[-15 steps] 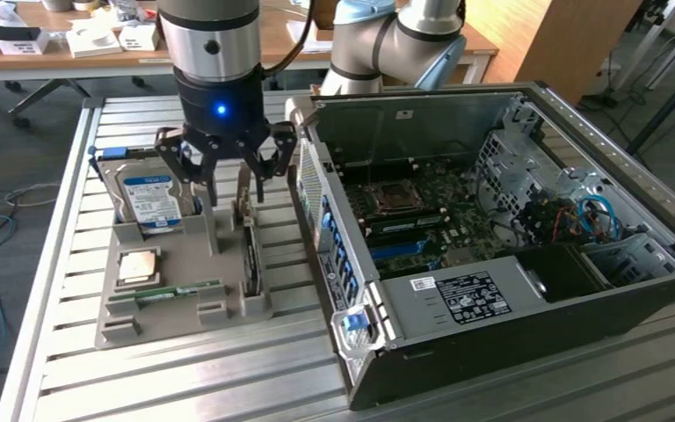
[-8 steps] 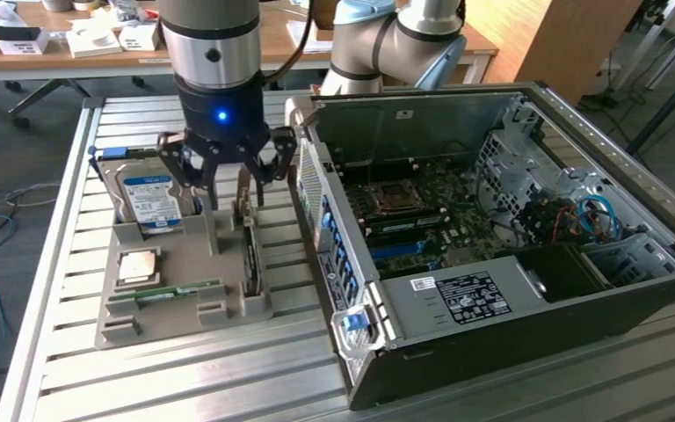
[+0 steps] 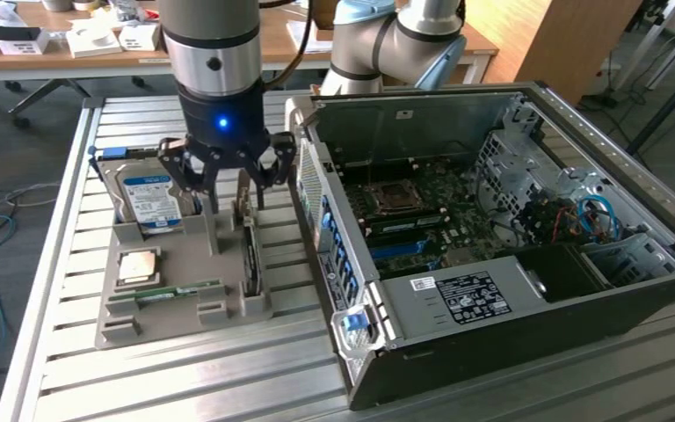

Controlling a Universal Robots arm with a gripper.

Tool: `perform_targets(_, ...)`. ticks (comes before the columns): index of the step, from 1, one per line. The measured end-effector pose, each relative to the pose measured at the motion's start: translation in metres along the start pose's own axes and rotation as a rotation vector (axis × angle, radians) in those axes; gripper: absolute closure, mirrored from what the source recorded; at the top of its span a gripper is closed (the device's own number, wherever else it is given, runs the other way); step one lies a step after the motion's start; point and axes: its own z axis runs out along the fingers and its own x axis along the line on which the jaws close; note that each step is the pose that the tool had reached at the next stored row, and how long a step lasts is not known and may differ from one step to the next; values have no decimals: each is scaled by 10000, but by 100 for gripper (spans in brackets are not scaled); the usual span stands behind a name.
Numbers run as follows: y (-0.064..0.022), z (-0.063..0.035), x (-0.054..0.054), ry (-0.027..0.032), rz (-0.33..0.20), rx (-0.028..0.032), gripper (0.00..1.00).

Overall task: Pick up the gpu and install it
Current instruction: 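Pick up the gpu and move the gpu toward the slot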

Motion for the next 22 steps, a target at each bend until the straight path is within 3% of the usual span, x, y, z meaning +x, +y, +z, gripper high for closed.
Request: perform_targets(22,-9,194,4,0,0,0,41)
